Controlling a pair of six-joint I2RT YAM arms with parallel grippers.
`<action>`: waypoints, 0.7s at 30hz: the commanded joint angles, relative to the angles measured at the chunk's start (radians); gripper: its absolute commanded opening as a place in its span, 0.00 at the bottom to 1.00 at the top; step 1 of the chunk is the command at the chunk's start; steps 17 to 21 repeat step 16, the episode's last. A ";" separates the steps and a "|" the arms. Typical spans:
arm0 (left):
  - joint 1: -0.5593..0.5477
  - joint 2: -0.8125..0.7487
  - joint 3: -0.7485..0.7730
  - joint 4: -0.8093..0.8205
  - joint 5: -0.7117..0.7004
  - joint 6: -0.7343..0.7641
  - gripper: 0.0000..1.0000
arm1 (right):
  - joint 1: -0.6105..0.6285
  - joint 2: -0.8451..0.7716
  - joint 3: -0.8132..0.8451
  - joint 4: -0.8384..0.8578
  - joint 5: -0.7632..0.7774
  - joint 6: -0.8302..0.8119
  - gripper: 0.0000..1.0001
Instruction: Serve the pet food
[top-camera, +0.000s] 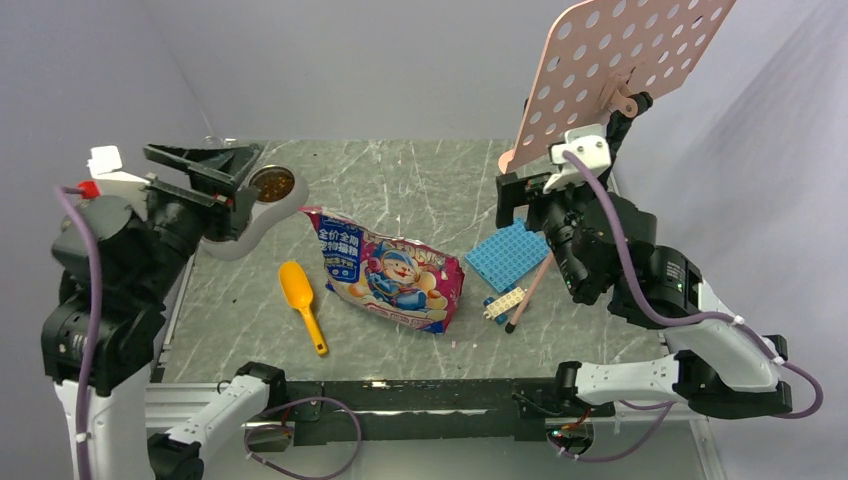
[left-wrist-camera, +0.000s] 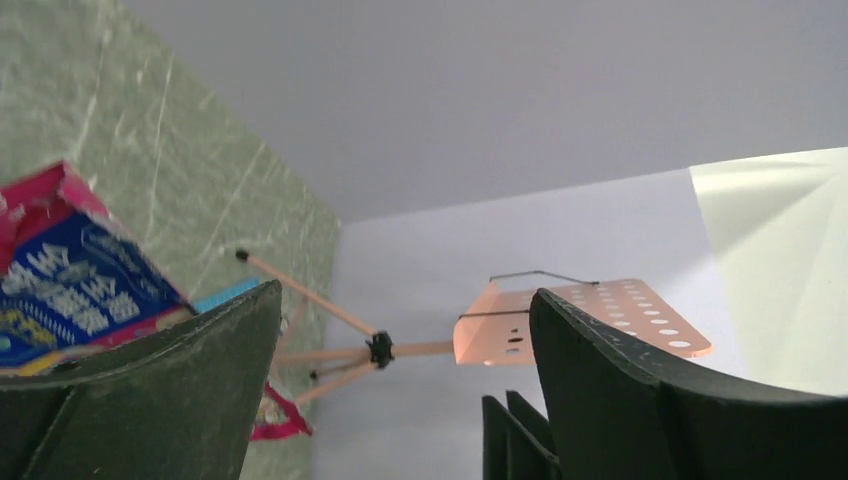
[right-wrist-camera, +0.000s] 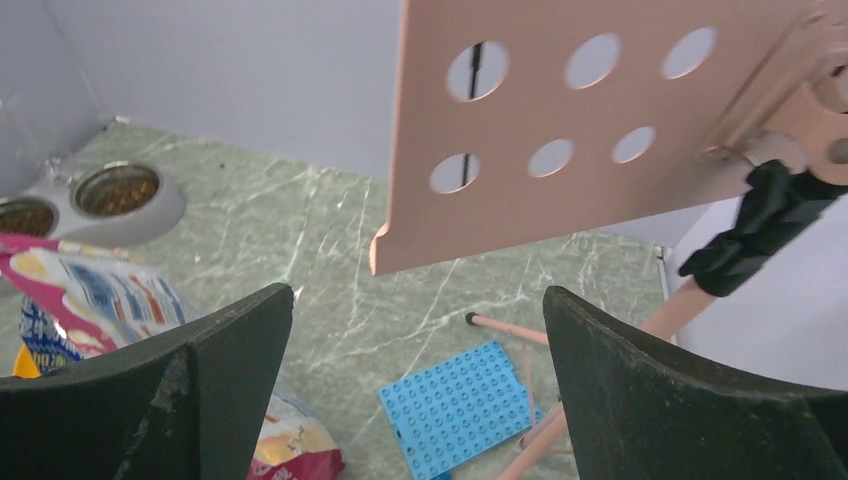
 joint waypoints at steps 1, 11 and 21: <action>0.005 -0.061 0.028 0.153 -0.140 0.263 0.99 | 0.001 -0.026 0.048 0.083 0.066 -0.046 1.00; 0.005 -0.116 0.134 0.274 -0.255 0.616 0.99 | 0.000 -0.098 0.053 0.160 -0.081 -0.085 1.00; 0.005 -0.117 0.147 0.277 -0.291 0.654 0.99 | 0.001 -0.103 0.047 0.154 -0.097 -0.079 1.00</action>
